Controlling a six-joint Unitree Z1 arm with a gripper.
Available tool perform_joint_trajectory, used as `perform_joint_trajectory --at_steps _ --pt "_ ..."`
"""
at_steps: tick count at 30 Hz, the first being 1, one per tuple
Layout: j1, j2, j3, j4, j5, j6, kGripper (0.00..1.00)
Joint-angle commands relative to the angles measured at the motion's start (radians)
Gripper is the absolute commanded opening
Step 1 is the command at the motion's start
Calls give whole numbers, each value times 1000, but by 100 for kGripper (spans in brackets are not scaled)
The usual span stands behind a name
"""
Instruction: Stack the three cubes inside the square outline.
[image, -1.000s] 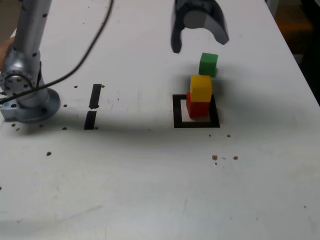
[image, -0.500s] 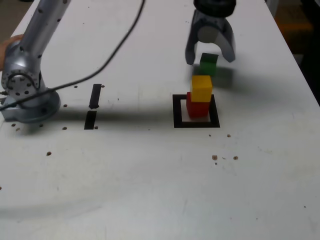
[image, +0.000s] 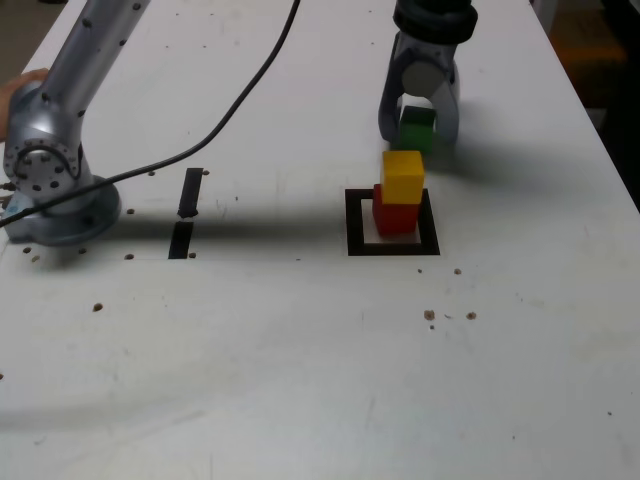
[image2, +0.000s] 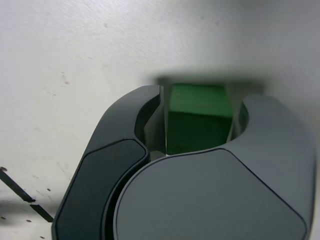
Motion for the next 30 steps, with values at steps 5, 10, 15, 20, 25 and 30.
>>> perform_joint_trajectory --at_steps 5,10,15,20,25,30 --pt "0 2 -5 -4 -17 9 31" --pt "-5 -17 -7 -1 31 -13 22" --pt "-16 -77 -6 32 93 -54 15" --pt "-57 -199 -88 190 146 -136 13" --pt "-144 -284 -210 341 138 -281 12" --pt "-270 -303 -211 356 66 -491 11"
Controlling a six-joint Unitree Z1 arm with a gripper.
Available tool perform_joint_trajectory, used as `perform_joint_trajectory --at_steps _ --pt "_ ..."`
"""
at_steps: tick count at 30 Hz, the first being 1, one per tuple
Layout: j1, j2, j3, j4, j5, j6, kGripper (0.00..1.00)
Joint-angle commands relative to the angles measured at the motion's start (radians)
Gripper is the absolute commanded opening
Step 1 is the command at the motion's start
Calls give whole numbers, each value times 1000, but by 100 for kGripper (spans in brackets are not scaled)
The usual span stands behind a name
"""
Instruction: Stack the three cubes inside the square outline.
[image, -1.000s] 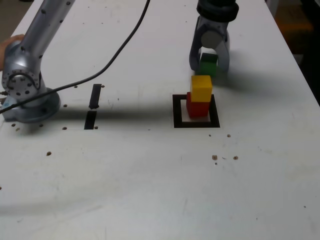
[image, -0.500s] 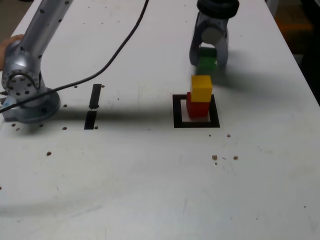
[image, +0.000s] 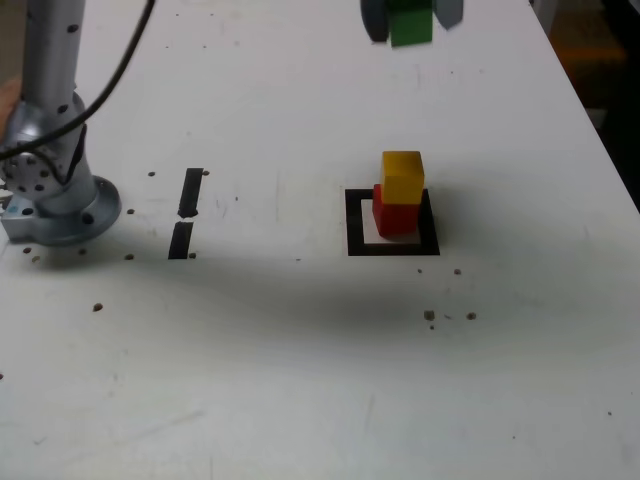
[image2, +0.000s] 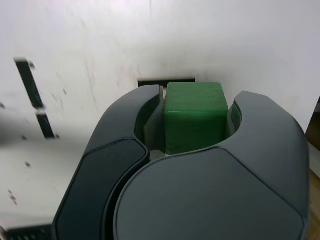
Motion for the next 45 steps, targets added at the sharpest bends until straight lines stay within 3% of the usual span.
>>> perform_joint_trajectory --at_steps 1,9,23,35,40,45 --pt "-61 3 18 12 -15 -87 11" --pt "-156 59 73 11 -36 -205 11" --pt "-158 95 135 -25 -55 -219 11" --pt "-158 122 181 -83 -74 -223 18" --pt "-158 122 190 -83 -68 -223 35" --pt "-156 126 200 -93 -67 -223 79"
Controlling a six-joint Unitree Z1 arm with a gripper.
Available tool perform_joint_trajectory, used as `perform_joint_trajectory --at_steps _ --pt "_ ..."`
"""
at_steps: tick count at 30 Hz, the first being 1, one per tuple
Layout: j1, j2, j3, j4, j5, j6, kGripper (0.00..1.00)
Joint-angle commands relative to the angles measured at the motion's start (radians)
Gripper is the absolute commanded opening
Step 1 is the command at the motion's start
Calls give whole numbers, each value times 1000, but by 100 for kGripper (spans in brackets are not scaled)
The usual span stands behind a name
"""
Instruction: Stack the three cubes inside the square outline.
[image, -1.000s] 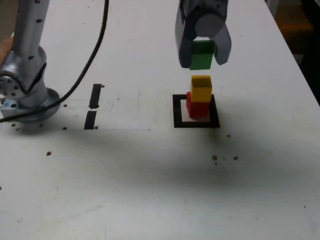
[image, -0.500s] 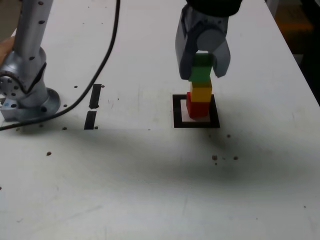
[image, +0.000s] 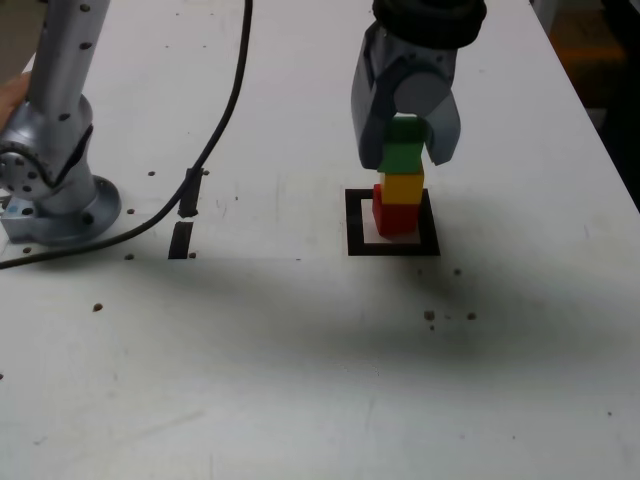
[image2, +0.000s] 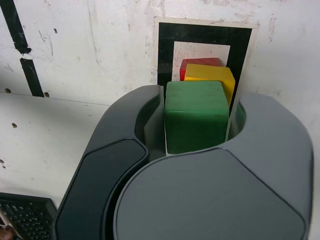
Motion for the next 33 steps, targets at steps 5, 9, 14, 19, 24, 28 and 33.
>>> perform_joint_trajectory --at_steps 5,9,14,19,24,28,33 --pt "2 11 -3 -14 -2 -1 98" --pt "2 4 -12 -17 11 0 100" --pt "2 -34 -10 16 25 -1 100" --pt "2 -112 -7 74 23 -6 100" --pt "1 -279 41 101 21 2 100" --pt "-11 -519 230 86 46 49 100" --pt "-15 -697 608 -43 52 59 100"
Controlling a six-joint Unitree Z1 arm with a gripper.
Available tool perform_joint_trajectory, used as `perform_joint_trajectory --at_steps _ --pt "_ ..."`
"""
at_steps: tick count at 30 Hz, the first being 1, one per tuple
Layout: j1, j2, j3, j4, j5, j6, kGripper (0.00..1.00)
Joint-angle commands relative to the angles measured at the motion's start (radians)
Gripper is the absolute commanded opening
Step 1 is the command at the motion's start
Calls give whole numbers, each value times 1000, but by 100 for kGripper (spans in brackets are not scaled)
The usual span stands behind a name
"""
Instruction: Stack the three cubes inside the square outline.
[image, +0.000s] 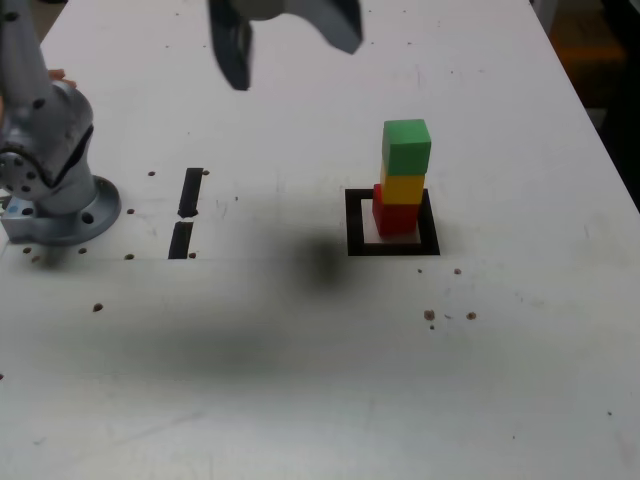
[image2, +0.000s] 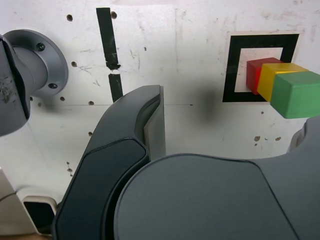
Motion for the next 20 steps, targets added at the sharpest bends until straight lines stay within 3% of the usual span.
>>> perform_joint_trajectory --at_steps 1,8,13,20 --pt "0 -228 336 -69 -3 0 100" --pt "-6 -292 711 -300 1 7 100" --pt "-30 -320 774 -342 1 21 100" --pt "-41 -292 774 -404 36 31 100"
